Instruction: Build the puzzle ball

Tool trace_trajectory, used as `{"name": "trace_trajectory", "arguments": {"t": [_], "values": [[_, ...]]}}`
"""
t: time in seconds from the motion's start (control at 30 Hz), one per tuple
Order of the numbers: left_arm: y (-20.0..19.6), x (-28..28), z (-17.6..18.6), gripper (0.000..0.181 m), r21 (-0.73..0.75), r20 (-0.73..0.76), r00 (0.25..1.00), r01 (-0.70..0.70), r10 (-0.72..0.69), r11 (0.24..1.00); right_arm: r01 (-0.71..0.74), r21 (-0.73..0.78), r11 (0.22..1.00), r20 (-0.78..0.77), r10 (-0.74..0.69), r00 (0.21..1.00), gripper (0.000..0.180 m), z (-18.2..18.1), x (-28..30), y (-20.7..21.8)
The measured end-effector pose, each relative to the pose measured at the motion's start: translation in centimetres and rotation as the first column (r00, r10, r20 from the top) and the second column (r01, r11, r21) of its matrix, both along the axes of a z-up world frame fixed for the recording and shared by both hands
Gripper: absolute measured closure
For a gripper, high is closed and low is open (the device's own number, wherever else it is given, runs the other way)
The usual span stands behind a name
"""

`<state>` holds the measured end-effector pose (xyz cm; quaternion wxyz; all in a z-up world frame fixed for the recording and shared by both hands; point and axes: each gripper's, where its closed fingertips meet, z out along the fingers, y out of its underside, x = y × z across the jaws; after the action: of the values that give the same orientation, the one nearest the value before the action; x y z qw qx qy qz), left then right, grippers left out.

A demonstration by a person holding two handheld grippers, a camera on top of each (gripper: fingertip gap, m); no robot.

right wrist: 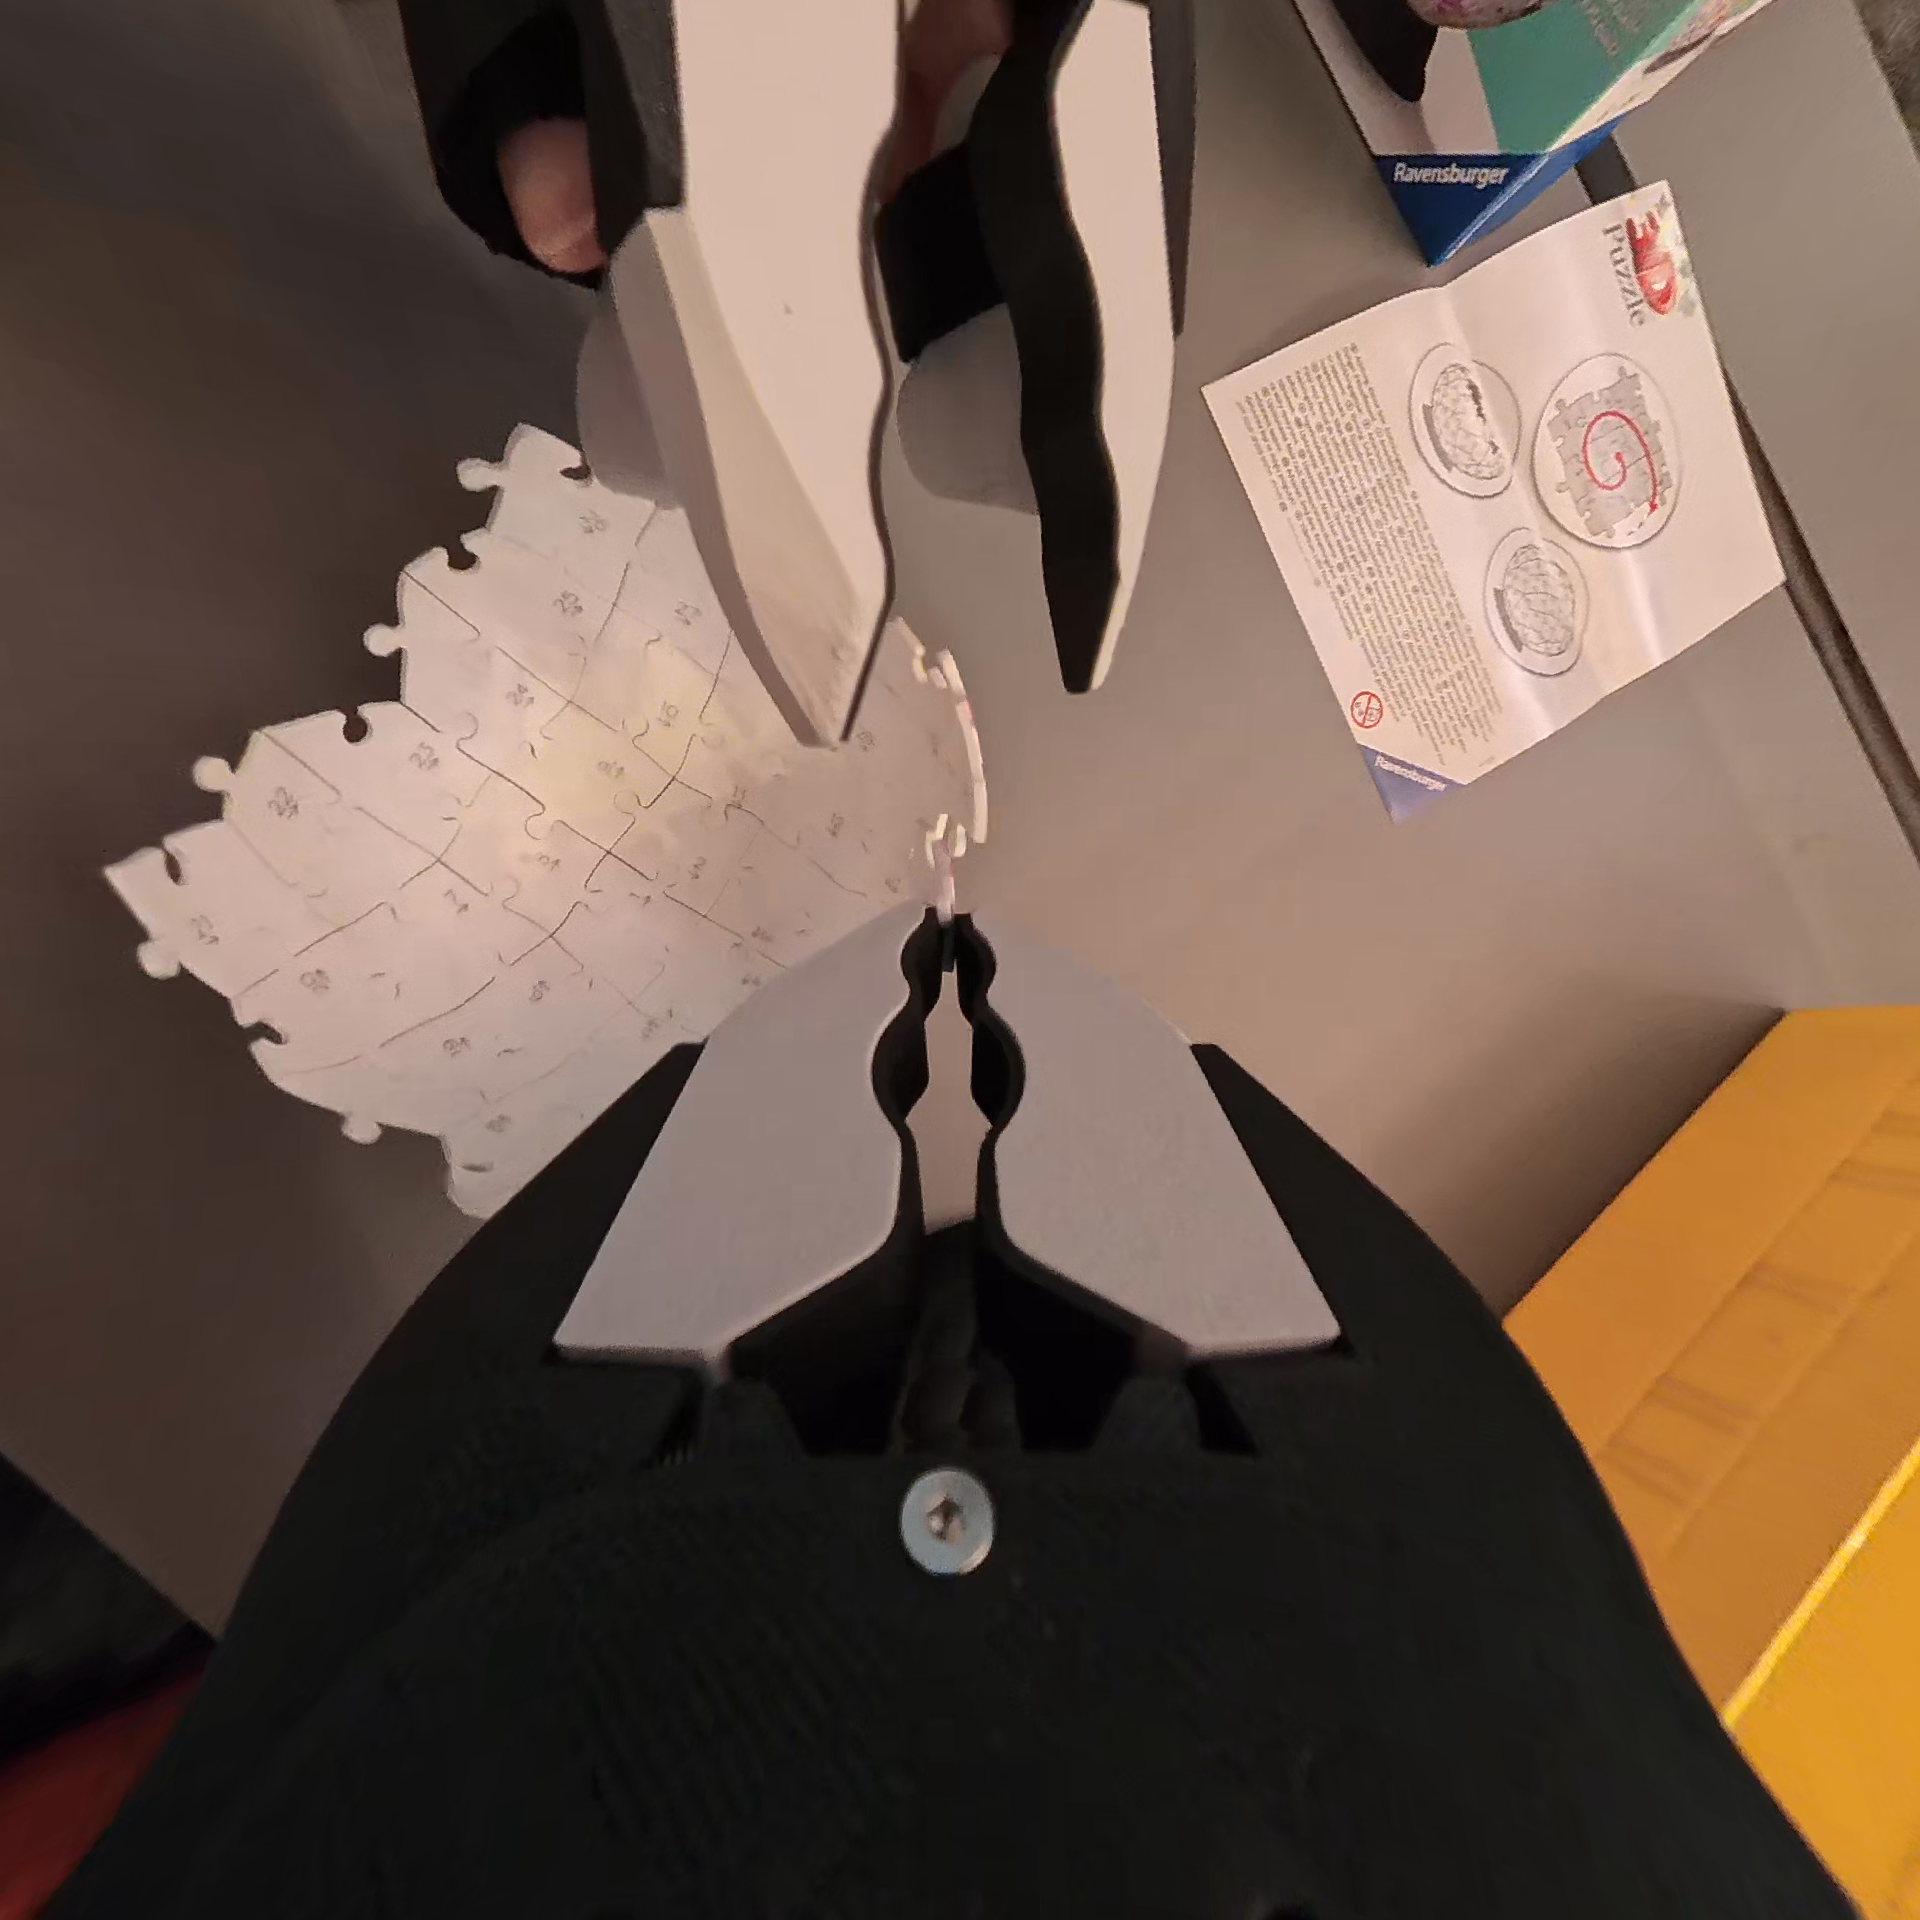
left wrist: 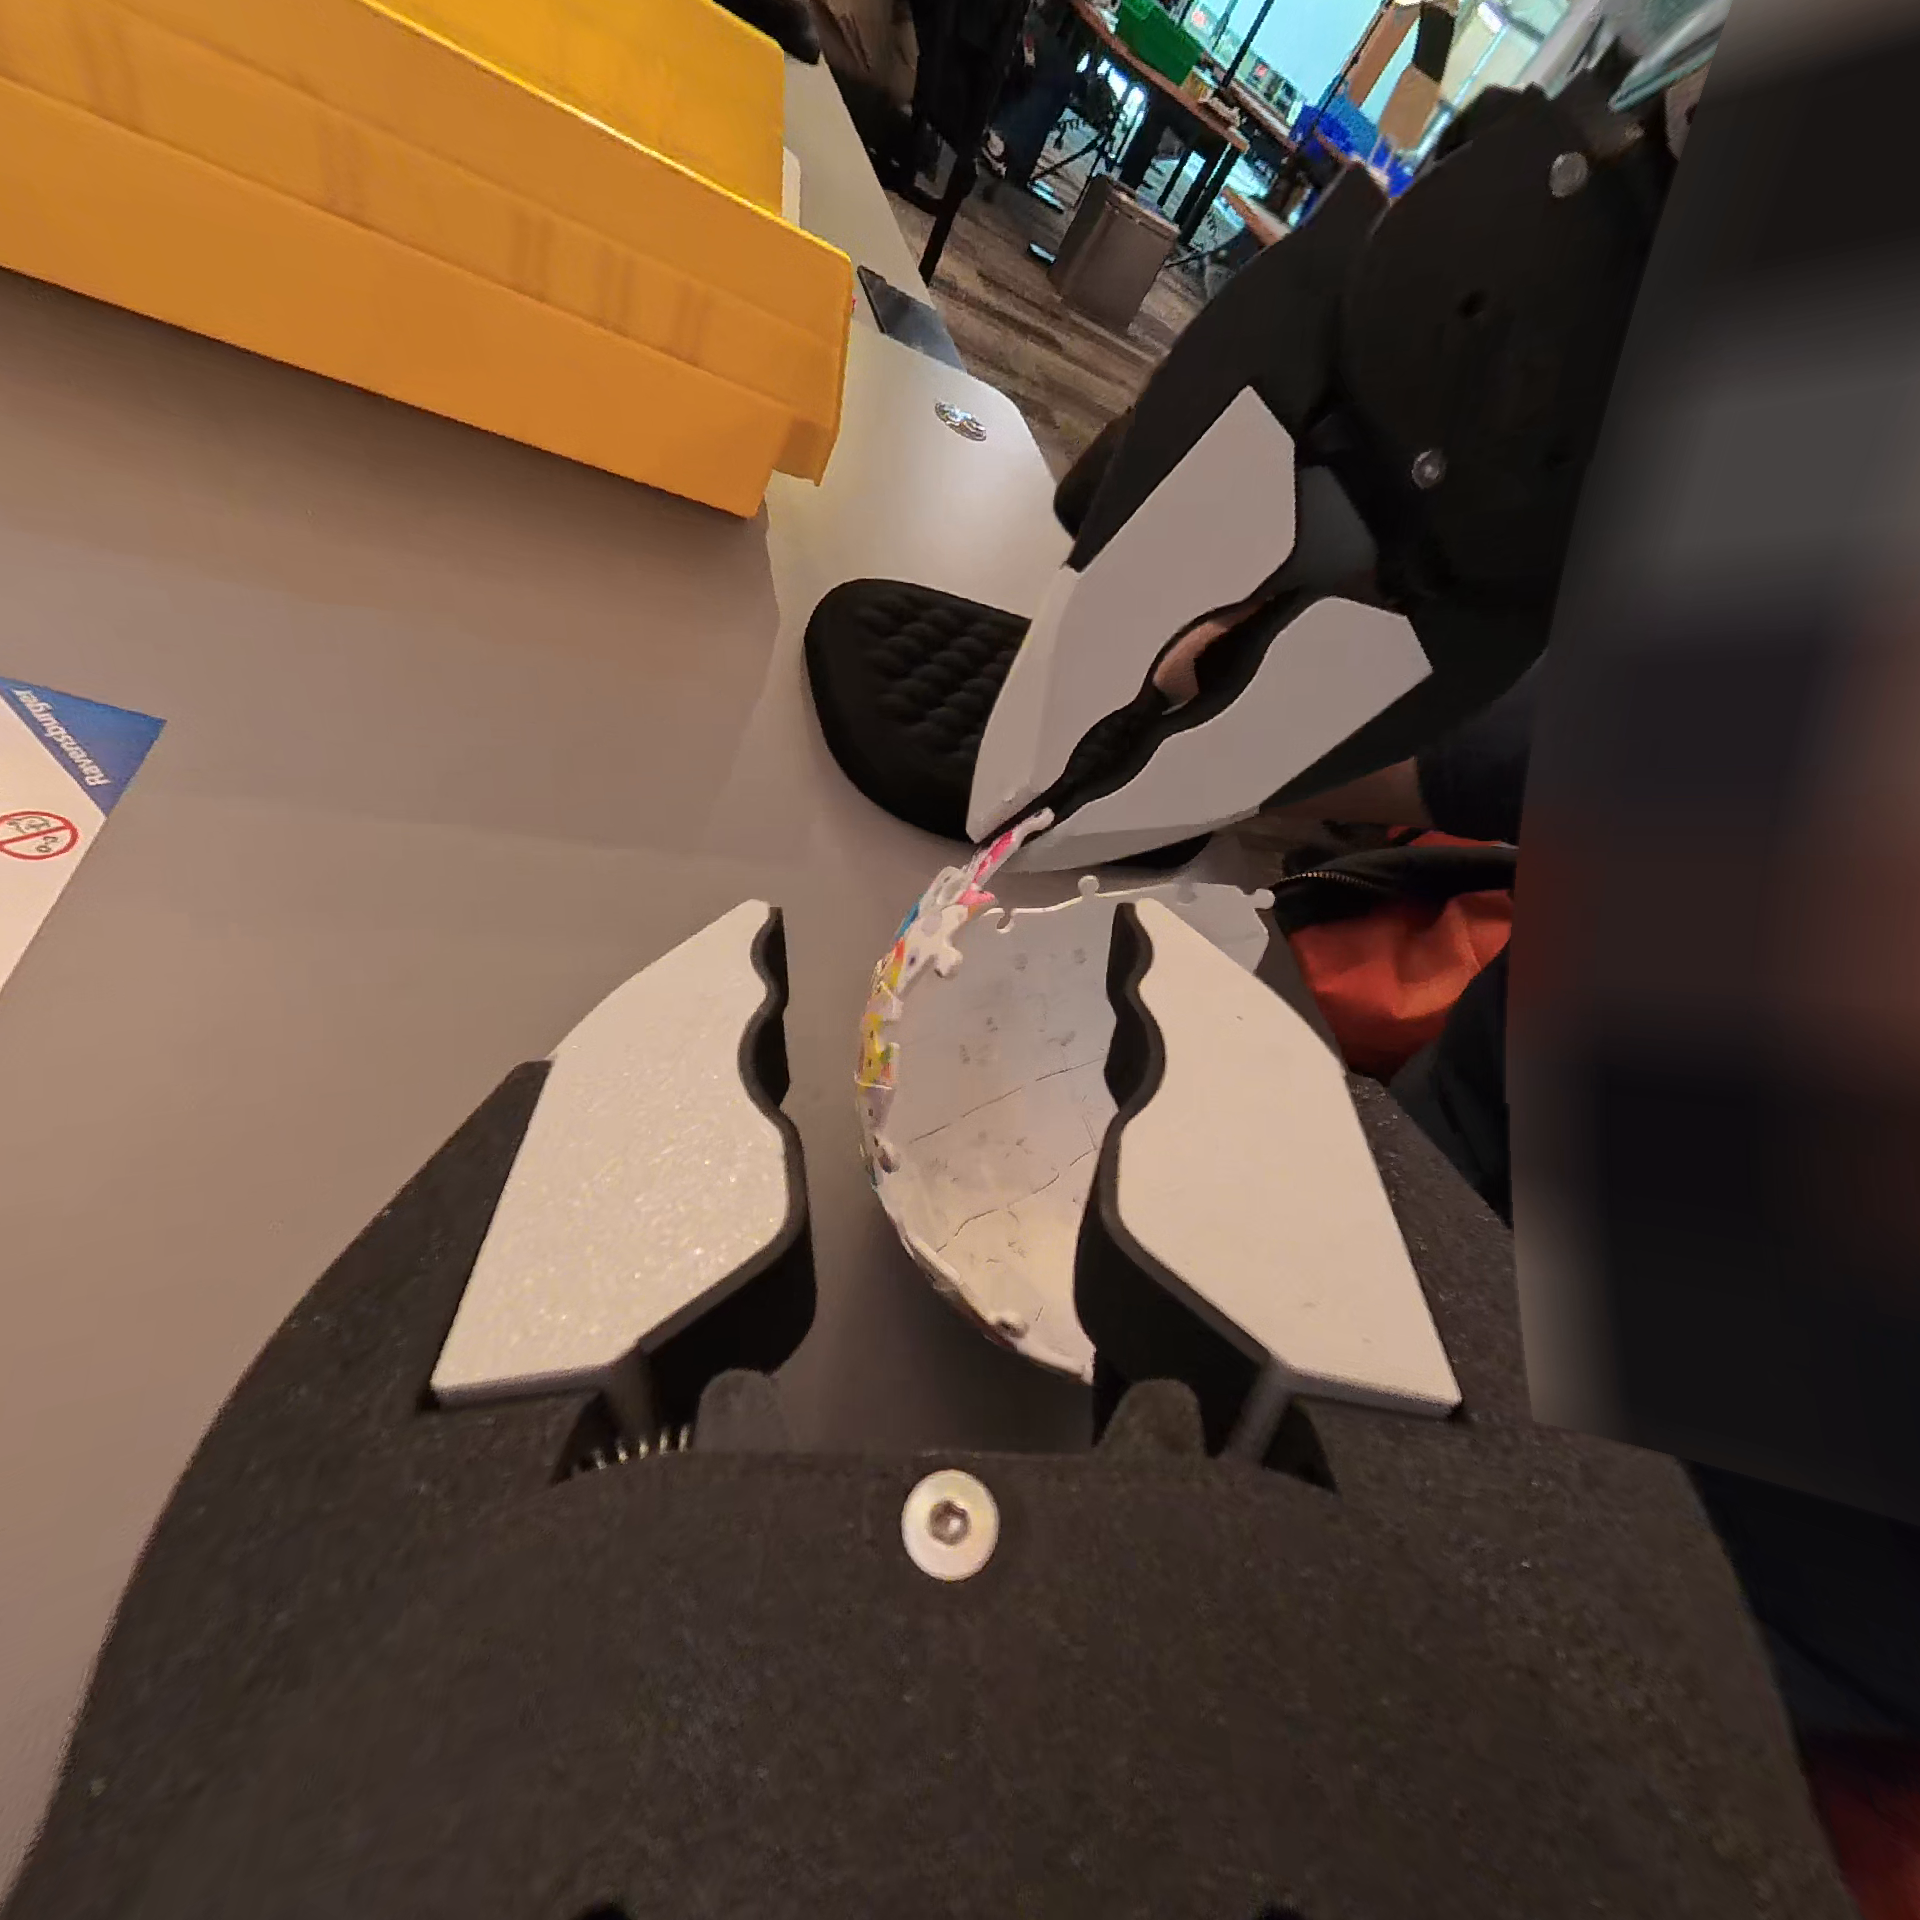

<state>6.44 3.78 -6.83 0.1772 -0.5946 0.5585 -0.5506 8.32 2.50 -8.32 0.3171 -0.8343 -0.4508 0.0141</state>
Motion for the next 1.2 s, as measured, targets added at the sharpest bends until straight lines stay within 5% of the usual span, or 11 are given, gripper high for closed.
{"name": "trace_trajectory", "arguments": {"t": [1.2], "values": [[1.2, -0.7, -0.2, 0.097, -0.281, 0.031, 0.988, 0.152, -0.150, 0.948, -0.033, 0.080, 0.996, 0.109, 0.024, 0.994, 0.176, -0.5, -0.7, 1.1]]}}
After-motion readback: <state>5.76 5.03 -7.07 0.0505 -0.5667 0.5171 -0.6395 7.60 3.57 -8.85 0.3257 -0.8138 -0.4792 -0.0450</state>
